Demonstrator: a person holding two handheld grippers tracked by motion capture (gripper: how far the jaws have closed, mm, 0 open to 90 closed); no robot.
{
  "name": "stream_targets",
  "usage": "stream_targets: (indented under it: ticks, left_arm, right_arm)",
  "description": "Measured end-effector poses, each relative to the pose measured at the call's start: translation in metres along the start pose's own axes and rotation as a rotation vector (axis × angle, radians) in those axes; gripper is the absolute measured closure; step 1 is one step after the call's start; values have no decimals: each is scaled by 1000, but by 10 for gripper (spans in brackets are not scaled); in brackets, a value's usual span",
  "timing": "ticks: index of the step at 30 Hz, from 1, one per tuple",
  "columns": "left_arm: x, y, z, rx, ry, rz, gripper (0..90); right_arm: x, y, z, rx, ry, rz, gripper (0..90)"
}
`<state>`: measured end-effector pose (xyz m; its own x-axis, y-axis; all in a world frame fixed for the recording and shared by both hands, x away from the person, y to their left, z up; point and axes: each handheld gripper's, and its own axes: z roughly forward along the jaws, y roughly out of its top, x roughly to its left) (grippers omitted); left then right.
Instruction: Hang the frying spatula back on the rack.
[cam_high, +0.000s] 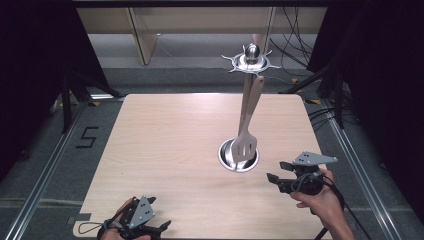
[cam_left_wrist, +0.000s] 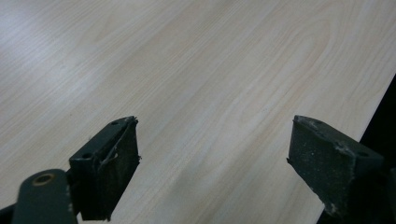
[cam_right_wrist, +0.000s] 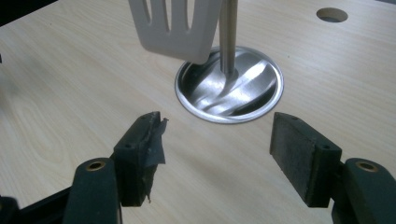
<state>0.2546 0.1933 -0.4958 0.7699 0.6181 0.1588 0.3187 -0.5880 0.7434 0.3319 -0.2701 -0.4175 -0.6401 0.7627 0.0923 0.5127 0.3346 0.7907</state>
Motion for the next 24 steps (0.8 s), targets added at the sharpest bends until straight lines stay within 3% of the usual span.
stream_targets:
  ticks: [1, 6, 17, 20, 23, 24]
  left_arm:
    - [1, 1, 0, 2, -2, 4, 154]
    - [2, 1, -1, 5, -2, 14, 154]
    - [1, 1, 0, -3, -5, 6, 154]
    - [0, 1, 0, -4, -5, 3, 154]
    - [0, 1, 0, -2, -6, 2, 154]
    - [1, 1, 0, -2, -7, 7, 154]
  right_arm:
    - [1, -2, 0, 7, -2, 22, 354]
    - [-1, -11, -1, -6, -4, 25, 351]
    - [-2, -38, 3, 22, -2, 35, 327]
    - [1, -44, 4, 35, -4, 66, 326]
    - [-1, -49, 5, 28, -3, 36, 325]
    - [0, -52, 5, 24, -3, 54, 325]
